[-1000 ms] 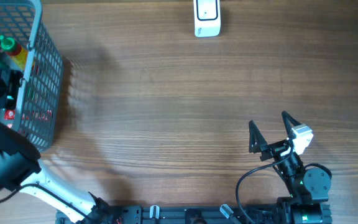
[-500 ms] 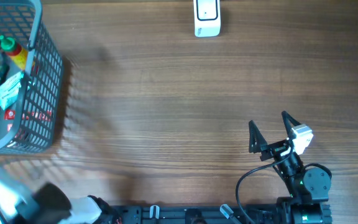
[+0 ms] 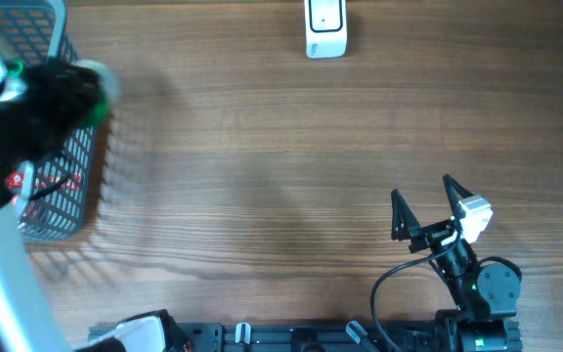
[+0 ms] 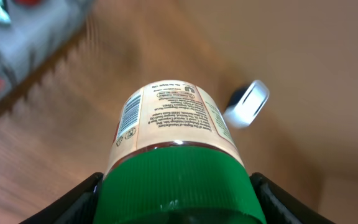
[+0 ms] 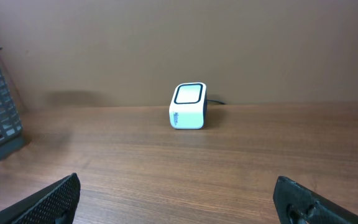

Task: Scan the item barcode
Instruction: 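Lift the green-lidded jar out and place it on the table center, then reach the left gripper into the basket and grasp the small red-white box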

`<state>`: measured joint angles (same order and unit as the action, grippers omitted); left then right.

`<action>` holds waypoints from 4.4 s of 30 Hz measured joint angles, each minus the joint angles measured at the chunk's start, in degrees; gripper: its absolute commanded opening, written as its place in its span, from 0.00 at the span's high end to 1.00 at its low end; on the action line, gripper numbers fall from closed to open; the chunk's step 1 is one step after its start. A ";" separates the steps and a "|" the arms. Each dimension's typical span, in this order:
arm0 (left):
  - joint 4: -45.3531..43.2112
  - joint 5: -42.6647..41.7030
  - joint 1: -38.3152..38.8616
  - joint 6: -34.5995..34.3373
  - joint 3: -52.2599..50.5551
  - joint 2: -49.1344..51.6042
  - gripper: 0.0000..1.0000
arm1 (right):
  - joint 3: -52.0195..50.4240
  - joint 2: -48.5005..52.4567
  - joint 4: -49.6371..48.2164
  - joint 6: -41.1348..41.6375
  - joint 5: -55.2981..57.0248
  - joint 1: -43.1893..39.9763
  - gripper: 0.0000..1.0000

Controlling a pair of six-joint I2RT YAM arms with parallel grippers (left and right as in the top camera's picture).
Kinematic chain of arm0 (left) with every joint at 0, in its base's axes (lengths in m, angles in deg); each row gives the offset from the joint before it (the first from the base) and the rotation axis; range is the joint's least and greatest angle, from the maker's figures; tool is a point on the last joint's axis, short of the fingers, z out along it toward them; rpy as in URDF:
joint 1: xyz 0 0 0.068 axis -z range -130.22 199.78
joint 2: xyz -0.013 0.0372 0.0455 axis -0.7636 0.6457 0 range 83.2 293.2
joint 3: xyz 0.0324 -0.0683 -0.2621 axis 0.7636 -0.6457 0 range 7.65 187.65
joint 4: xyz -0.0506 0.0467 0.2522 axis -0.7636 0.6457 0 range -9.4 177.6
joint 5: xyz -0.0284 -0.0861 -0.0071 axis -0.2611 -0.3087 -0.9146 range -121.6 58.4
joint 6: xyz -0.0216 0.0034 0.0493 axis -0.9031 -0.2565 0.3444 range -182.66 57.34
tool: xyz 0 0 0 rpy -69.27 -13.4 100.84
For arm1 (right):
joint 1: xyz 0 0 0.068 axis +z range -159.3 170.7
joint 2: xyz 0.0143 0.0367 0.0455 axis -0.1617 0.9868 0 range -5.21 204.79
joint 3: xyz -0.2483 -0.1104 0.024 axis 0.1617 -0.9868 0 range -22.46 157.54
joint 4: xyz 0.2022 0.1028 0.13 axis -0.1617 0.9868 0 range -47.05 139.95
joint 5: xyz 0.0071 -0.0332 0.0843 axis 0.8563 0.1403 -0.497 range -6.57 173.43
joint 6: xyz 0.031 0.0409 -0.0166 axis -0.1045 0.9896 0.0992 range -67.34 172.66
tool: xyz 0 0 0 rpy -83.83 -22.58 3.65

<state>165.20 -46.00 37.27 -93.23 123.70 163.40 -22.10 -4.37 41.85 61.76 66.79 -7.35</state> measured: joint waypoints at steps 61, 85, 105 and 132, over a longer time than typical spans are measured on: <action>-4.33 18.25 50.99 37.99 -0.22 38.29 0.00 | 0.00 0.00 0.00 0.00 0.02 0.00 0.00; -12.57 24.90 -14.99 9.38 -0.17 9.05 0.00 | 0.00 0.00 0.00 0.00 0.07 0.00 0.00; -5.97 25.64 -24.92 27.63 -0.09 30.01 0.00 | 0.00 0.00 0.00 0.00 0.07 0.00 0.00; -12.87 25.38 -31.80 40.13 -18.25 40.24 0.48 | 0.00 0.00 0.00 0.00 0.07 0.00 0.00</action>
<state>152.33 -20.62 5.47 -53.10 105.45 203.64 -22.10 -4.37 41.85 61.76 66.86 -7.35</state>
